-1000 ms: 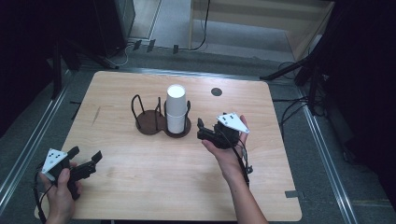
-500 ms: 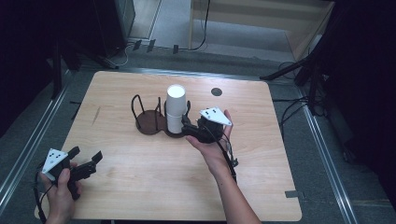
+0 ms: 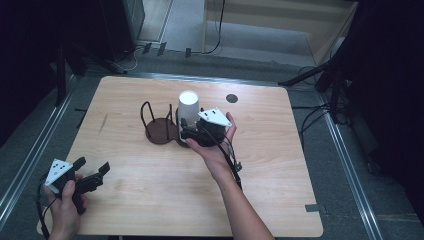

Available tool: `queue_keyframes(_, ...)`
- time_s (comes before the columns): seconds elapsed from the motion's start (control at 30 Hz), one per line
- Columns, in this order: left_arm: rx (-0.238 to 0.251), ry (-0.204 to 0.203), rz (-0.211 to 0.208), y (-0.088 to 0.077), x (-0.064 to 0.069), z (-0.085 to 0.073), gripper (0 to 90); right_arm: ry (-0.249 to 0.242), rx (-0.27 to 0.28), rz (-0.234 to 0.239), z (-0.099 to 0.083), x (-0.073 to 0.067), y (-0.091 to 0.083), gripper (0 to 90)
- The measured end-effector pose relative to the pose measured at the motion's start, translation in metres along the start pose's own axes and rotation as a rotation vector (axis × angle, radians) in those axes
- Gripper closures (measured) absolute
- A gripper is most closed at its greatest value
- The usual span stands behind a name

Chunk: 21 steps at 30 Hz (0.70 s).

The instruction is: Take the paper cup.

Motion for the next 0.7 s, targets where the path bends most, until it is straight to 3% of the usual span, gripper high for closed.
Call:
queue_keyframes(0.47, -0.004, 0.002, -0.009, 0.000, 0.000, 0.000, 8.0, 0.009, -0.014, 0.001, 0.001, 0.000, 0.022, 14.0)
queue_keyframes(0.7, -0.006, -0.006, -0.013, 0.001, -0.001, 0.000, 8.0, 0.043, -0.005, 0.011, 0.002, 0.004, 0.031, 17.0)
Point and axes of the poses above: each handheld gripper's, and its own axes: y roughly forward along the jaws, z roughly out of its top, x roughly to its right, the point moved 2 cm from there along y, roughly forward along the jaws, and after that the axes turned 14 degrees about z, right-handed, at the moved point
